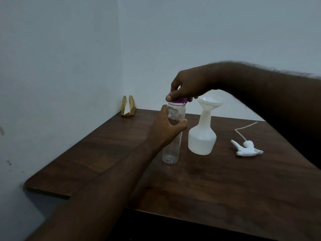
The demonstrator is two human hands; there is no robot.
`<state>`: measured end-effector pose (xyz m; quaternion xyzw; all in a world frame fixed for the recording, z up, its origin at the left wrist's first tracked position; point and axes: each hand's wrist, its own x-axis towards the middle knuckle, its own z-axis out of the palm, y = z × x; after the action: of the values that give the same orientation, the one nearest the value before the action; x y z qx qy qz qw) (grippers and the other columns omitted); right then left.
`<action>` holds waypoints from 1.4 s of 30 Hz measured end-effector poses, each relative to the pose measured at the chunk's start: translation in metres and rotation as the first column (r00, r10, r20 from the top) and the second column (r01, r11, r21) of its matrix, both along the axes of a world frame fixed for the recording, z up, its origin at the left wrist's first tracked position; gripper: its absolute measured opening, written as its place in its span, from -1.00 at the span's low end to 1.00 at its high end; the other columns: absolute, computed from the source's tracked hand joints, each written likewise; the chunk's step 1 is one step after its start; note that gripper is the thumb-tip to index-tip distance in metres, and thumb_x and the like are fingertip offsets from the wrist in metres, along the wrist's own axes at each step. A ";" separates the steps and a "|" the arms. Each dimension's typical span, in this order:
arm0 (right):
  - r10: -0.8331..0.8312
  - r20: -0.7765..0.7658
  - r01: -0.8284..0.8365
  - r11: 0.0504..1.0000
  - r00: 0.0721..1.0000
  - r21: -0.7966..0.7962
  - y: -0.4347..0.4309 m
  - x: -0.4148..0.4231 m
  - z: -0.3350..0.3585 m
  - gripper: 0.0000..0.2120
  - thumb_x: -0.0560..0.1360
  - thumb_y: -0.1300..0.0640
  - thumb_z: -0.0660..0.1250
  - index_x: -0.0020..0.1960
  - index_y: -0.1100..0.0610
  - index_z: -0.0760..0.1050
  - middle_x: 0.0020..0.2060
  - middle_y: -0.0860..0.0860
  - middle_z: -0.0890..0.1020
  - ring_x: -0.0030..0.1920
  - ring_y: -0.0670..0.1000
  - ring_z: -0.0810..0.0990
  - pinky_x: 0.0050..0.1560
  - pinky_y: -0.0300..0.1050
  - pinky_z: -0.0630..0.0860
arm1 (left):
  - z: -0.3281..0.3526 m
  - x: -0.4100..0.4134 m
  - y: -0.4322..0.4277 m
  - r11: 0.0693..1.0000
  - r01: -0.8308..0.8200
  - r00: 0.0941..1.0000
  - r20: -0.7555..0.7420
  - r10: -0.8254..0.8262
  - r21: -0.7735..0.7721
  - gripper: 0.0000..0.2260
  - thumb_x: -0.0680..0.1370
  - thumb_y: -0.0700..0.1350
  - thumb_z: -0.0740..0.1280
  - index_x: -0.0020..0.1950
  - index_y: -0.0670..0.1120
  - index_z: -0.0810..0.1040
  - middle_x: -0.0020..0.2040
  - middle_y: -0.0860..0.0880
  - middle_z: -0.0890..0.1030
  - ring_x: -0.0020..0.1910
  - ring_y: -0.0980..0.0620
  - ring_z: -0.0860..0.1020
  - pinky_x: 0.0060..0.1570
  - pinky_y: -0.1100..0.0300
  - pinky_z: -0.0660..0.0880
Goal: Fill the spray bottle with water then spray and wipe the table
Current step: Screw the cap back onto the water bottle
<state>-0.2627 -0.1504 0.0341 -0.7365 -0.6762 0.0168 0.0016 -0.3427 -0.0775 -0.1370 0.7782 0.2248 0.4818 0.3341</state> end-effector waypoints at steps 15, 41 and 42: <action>0.162 -0.199 -0.173 0.984 0.967 -0.039 0.000 0.004 0.003 -0.65 0.55 0.29 0.36 0.29 0.06 0.47 0.15 0.03 0.56 -0.08 -0.10 0.55 -0.25 -0.37 0.44 | -0.002 -0.002 0.005 1.000 0.011 1.000 0.011 -0.011 -0.006 -0.59 0.50 -0.06 0.44 0.25 0.03 0.34 0.02 0.11 0.50 -0.05 0.19 0.52 -0.21 0.51 0.41; 0.160 -0.088 -0.164 0.985 0.983 -0.048 -0.002 -0.002 0.011 -0.64 0.51 0.41 0.34 0.20 0.05 0.54 0.17 0.01 0.56 -0.13 -0.06 0.57 -0.32 -0.33 0.47 | 0.001 0.000 0.003 0.998 0.055 0.997 0.056 -0.055 -0.007 -0.53 0.40 0.06 0.39 0.25 -0.04 0.39 0.01 0.05 0.54 -0.02 0.11 0.56 -0.12 0.39 0.47; 0.152 -0.081 -0.156 0.987 0.985 -0.048 -0.002 -0.004 0.011 -0.65 0.52 0.38 0.35 0.22 0.06 0.53 0.18 0.04 0.56 -0.18 -0.07 0.57 -0.30 -0.32 0.48 | 0.001 0.000 0.003 0.999 0.051 0.997 0.055 -0.050 -0.006 -0.53 0.40 0.06 0.39 0.25 -0.05 0.39 0.01 0.06 0.54 -0.02 0.11 0.56 -0.11 0.38 0.48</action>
<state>-0.2663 -0.1529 0.0451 -0.6807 -0.7298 0.0635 0.0066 -0.3425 -0.0750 -0.1361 0.7689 0.1976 0.4936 0.3551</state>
